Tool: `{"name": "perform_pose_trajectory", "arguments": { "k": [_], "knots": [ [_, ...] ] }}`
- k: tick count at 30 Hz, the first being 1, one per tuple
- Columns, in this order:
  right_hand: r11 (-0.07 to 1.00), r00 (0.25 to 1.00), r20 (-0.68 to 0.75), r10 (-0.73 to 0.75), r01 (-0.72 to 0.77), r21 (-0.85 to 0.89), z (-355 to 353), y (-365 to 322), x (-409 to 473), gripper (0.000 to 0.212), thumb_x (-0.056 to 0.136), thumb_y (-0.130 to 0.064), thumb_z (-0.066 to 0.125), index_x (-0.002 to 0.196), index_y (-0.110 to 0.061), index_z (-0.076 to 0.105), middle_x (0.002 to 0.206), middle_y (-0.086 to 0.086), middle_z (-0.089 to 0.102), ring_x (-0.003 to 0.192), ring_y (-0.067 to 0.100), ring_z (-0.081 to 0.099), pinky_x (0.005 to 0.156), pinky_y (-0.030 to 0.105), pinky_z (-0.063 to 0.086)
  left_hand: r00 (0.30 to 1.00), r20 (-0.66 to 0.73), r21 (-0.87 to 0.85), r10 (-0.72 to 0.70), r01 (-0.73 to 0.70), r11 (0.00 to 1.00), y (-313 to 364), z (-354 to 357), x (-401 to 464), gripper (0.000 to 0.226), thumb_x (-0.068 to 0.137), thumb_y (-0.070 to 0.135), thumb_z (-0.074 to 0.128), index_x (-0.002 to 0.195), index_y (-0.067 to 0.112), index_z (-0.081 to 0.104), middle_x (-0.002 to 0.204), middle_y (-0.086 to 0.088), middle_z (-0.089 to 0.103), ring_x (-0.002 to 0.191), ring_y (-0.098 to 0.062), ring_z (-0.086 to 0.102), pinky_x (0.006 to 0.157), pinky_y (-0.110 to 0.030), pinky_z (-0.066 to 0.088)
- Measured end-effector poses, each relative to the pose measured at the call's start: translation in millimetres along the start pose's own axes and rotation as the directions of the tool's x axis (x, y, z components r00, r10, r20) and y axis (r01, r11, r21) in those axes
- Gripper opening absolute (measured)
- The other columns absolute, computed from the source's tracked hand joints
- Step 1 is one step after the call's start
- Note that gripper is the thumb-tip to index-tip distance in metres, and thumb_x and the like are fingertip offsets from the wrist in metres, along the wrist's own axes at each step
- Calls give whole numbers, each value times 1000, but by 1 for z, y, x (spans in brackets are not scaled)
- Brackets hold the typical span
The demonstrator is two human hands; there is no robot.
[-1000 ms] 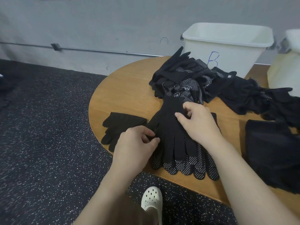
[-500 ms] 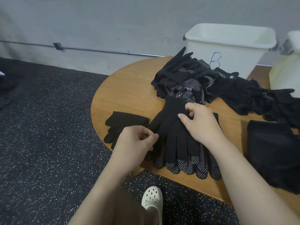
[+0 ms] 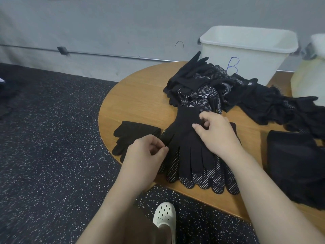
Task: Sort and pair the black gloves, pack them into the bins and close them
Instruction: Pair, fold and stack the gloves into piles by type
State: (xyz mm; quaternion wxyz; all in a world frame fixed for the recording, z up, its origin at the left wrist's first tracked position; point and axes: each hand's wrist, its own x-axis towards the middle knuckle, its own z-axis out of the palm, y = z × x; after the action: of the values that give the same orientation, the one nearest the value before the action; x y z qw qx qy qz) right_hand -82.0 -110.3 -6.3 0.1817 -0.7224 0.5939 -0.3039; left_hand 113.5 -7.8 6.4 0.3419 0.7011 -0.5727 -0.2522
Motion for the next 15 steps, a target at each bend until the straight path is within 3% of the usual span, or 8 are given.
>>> {"name": "perform_pose_trajectory", "arguments": {
  "k": [5, 8, 12, 15],
  "knots": [
    [1000, 1000, 1, -14, 14, -1, 1, 0, 0, 19, 94, -26, 72, 86, -15, 58, 81, -12, 49, 76, 8, 48, 61, 24, 32, 1000, 12, 149, -8, 6, 989, 0, 2, -2, 16, 91, 32, 76, 80, 34, 64, 64, 16, 68, 65, 1, 63, 60, -26, 53],
    [1000, 1000, -13, -24, 23, -9, 2, 0, 0, 14, 92, -27, 74, 97, -19, 63, 91, -8, 50, 89, 15, 52, 74, 28, 36, 1000, -27, 181, 16, -10, 983, 2, 4, -3, 16, 89, 36, 77, 84, 36, 61, 64, 13, 66, 63, 0, 62, 61, -28, 55],
    [998, 999, -38, 16, -18, -54, 1, 3, -2, 20, 91, -34, 75, 97, -17, 69, 98, -3, 53, 91, 16, 52, 78, 28, 36, 992, -121, 212, 38, -12, 977, 6, 5, 1, 16, 92, 42, 70, 103, 32, 63, 66, 13, 63, 65, -2, 60, 59, -28, 49],
    [999, 999, -52, 14, -16, -36, -2, 4, -6, 15, 91, -34, 75, 90, -22, 66, 93, -4, 54, 87, 14, 53, 78, 26, 36, 994, -111, 231, 3, 23, 973, 7, 8, 10, 28, 95, 40, 68, 119, 26, 63, 73, 12, 64, 71, -8, 63, 66, -34, 55]
  ]
}}
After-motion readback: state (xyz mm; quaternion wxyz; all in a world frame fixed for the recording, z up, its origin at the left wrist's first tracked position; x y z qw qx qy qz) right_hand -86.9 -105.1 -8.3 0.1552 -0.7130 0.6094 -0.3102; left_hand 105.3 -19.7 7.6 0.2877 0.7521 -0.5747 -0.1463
